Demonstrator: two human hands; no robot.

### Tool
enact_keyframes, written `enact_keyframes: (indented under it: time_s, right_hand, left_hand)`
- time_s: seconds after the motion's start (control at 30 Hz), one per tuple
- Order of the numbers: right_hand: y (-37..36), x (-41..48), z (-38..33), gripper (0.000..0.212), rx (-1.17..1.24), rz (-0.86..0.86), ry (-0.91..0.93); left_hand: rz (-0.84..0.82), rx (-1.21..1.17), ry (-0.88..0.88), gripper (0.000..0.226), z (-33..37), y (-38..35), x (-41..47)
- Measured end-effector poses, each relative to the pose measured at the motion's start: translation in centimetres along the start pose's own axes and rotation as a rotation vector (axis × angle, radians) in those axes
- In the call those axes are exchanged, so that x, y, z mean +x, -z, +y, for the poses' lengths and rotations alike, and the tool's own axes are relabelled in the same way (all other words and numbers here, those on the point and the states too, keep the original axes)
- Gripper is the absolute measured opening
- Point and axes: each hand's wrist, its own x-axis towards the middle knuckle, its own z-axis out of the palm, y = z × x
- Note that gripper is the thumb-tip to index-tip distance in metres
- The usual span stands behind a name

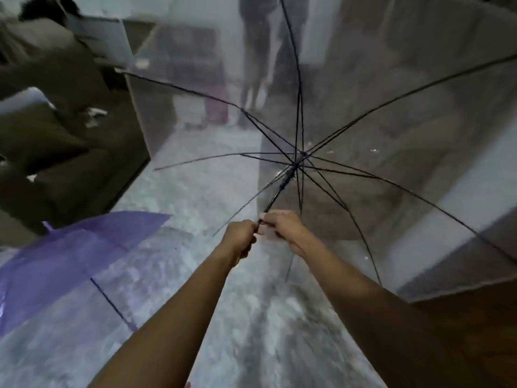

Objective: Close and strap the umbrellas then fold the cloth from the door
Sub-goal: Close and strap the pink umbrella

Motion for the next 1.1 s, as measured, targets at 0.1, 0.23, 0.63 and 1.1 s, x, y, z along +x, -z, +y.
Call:
enact_keyframes:
  time_s: [0.1,0.23,0.63,1.1]
  right_hand:
    - [1.3,-1.8,-4.1,0.017,0.101,0.115,0.079]
    - [4.7,-5.1,-10.0,0.013,0.591,0.317,0.15]
    - [9.4,-21.6,-14.5,0.042,1.11,0.762,0.425]
    - [10.0,-37.9,-9.5,0.042,1.081,1.159,0.532]
  left_hand:
    - [-0.061,0.086,-0.157,0.022,4.2,0.9,-1.2]
    - [-0.269,0.136,-0.228,0.03,8.9,2.4,-3.9]
    - [-0.965,0.377,-0.207,0.034,9.9,0.0,-11.0]
    - [-1.28,0.413,-0.132,0.034,3.7,-4.5,-22.8]
